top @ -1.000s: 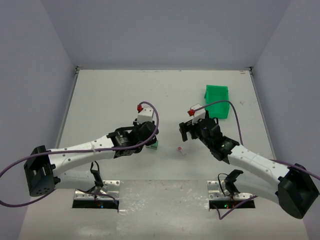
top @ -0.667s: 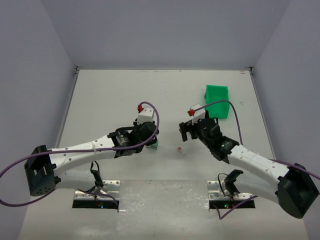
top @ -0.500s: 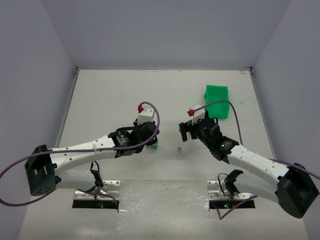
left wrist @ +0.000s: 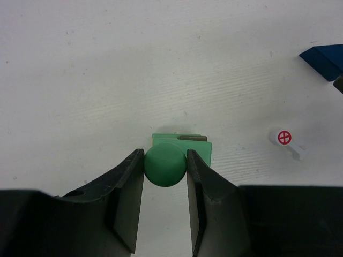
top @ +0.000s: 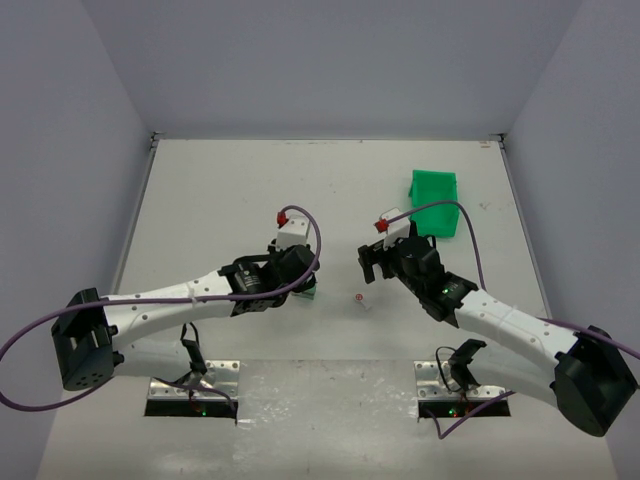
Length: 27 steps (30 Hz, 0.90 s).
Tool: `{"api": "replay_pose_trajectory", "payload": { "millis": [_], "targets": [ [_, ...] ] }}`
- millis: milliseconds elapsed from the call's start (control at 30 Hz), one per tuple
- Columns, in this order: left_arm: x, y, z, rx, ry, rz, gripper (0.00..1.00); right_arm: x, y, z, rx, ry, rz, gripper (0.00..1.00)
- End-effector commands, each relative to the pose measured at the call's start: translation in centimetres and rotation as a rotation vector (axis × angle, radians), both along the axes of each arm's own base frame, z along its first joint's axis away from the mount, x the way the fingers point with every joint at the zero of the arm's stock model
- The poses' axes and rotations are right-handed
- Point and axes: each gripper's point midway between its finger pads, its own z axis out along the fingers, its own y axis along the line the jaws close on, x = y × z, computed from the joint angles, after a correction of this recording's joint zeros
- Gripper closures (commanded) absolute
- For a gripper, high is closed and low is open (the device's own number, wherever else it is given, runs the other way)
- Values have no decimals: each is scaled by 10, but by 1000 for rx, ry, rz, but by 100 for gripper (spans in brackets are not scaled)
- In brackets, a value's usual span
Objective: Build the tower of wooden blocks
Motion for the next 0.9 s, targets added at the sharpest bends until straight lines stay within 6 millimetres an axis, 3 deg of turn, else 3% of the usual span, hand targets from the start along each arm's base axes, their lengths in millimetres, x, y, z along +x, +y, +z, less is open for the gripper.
{"api": "replay_pose_trajectory", "payload": {
  "millis": [0,867],
  "targets": [
    [2,-8,5,-40,-23,2,94,8,0,11,13,-41,-20,1],
    [5,-10,-1,-19,-20,3,88,8,-4,10,0,-41,-31,1]
  ]
}}
